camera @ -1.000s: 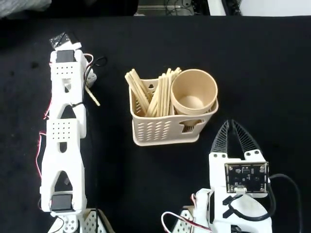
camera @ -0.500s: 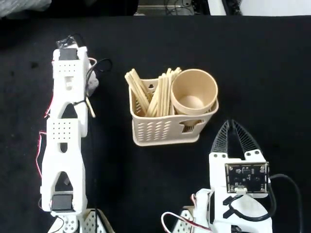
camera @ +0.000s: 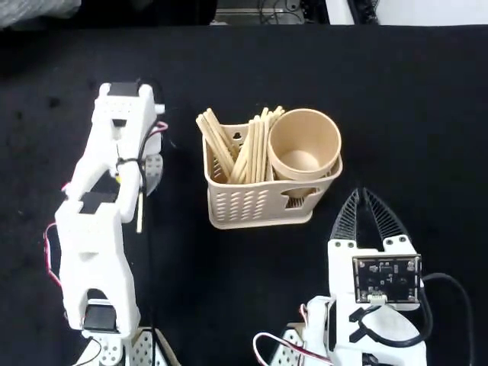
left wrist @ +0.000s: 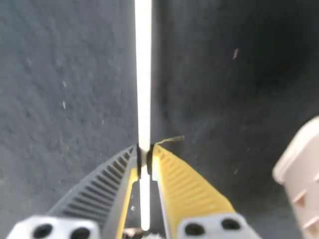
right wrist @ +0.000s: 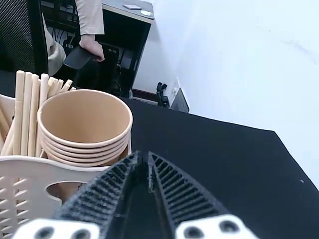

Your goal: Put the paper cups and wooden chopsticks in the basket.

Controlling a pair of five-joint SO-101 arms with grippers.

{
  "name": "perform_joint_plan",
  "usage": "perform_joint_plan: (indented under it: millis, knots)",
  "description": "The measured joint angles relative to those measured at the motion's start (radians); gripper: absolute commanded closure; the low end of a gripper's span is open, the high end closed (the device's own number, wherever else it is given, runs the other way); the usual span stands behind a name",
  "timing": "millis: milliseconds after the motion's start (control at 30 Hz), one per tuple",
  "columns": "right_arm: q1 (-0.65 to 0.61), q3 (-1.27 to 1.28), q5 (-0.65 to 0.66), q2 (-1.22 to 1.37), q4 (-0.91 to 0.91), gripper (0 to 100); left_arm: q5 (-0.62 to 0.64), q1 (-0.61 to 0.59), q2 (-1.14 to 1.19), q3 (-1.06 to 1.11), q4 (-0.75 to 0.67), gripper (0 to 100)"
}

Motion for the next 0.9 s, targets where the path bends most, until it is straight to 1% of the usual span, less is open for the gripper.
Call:
perform_joint_plan:
  millis: [33, 167, 233, 400, 633, 733, 900]
  knots:
    - [0.0, 0.0, 0.0, 0.0, 0.0, 97.3, -0.011, 0.0, -0.008, 0.028, 0.0, 94]
    - [0.0, 0.0, 0.0, 0.0, 0.0, 97.3, -0.054, 0.0, -0.028, 0.123, 0.0, 79]
    - [0.0, 0.0, 0.0, 0.0, 0.0, 97.3, -0.074, 0.0, -0.028, 0.132, 0.0, 75]
    - [0.0, 0.0, 0.0, 0.0, 0.0, 97.3, -0.114, 0.0, -0.031, 0.123, 0.0, 81]
    - [0.0, 0.0, 0.0, 0.0, 0.0, 97.3, -0.12, -0.008, -0.112, -0.006, -0.011, 81]
    - [0.0, 0.0, 0.0, 0.0, 0.0, 97.3, -0.123, -0.025, -0.118, -0.038, -0.1, 81]
    - [0.0, 0.0, 0.0, 0.0, 0.0, 97.3, -0.123, -0.029, -0.118, -0.015, -0.281, 81]
